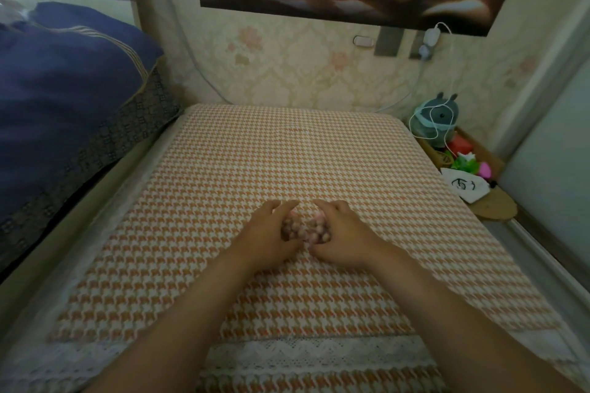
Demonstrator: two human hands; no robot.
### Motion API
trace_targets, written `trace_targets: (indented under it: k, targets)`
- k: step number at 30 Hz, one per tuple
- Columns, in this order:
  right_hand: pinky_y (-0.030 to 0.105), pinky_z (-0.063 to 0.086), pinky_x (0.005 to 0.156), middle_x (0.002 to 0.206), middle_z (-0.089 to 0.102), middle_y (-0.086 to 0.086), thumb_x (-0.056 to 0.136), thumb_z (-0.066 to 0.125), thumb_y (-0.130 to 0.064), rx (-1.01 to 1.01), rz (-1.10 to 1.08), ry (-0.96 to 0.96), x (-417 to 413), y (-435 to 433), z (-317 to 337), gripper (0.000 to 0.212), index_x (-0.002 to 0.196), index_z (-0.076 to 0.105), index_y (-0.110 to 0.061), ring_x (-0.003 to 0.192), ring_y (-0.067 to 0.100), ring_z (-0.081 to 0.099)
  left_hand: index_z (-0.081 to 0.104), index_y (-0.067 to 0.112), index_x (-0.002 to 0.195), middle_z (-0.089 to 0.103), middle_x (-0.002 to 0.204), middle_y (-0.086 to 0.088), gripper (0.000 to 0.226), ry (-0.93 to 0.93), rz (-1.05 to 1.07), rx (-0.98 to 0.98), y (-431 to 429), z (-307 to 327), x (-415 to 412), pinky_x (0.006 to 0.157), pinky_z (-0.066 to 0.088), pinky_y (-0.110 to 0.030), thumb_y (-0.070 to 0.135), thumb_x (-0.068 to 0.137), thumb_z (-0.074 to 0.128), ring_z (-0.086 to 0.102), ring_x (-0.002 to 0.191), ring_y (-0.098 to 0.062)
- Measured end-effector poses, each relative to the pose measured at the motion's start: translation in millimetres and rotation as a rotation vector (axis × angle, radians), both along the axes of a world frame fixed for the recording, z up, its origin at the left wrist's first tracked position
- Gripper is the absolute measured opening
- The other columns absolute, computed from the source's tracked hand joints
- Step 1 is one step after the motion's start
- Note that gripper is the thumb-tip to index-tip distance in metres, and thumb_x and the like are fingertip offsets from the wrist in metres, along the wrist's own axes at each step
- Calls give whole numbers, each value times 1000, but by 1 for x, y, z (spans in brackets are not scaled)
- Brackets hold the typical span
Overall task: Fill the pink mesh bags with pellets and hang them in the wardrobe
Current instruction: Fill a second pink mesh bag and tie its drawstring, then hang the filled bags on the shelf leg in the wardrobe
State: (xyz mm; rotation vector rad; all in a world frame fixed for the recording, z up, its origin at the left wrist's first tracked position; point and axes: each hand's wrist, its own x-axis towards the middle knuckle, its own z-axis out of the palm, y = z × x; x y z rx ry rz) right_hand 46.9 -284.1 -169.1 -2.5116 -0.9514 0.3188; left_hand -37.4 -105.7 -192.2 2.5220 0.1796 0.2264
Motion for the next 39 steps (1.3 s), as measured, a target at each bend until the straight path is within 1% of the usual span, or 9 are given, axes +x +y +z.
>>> trace_targets:
  k: [3,7,12,17,20,23,31,35,39]
  targets:
    - [25,35,97,143,36,-3,84,67,-45,76,-13,-26,-2,-6,-2,87,157,20,-36,130,17,41,39,33,147,30,153,-6,74,43,-15,55,5,0,4,116,31,-34,45,82,72,31,141,-25]
    - [34,37,106,138,45,-4,91,58,-52,6,59,-130,8,-5,-10,63,150,36,-41,130,18,37,52,26,136,48,133,0,60,23,-71,51,13,2,17,107,40,-32,35,81,74,46,125,-19]
    - [34,44,102,137,44,-3,95,59,-39,15,63,-79,44,6,-13,58,148,36,-35,124,19,46,58,26,128,52,122,6,56,1,-78,-4,17,1,36,96,46,-25,26,76,80,52,107,-10]
    - [35,46,99,132,46,1,97,57,-28,35,119,-57,95,26,-12,52,146,40,-31,118,21,48,61,26,121,54,116,4,56,15,-51,-13,28,4,86,85,38,-17,20,71,85,51,102,-10]
    - [31,46,95,129,47,2,99,55,-21,69,80,-14,123,23,-3,50,147,42,-29,112,20,50,61,25,122,50,113,6,54,55,-20,-29,27,16,116,75,33,-8,21,73,84,49,102,-10]
    - [13,43,84,119,48,1,101,54,-13,113,19,62,133,1,15,48,147,45,-24,99,13,54,61,23,121,51,117,5,52,78,-24,-76,14,40,132,69,36,0,19,74,85,49,96,-6]
    - [2,39,75,114,44,-6,102,54,-15,137,-163,225,139,-108,166,45,146,44,-23,89,1,53,64,9,112,52,100,6,45,107,-145,-249,-86,199,164,70,40,1,-2,72,81,53,83,18]
    - [0,38,78,115,47,-3,97,59,-10,144,-304,205,141,-205,277,44,139,51,-20,90,6,56,62,17,109,51,102,5,43,113,-301,-226,-175,308,187,72,41,-2,0,74,81,52,87,12]
    - [29,52,89,106,49,-10,88,65,-12,201,-476,158,130,-326,379,46,132,58,-25,89,8,58,61,18,109,48,112,0,45,133,-449,-256,-287,411,212,74,41,-2,-2,73,79,49,92,12]
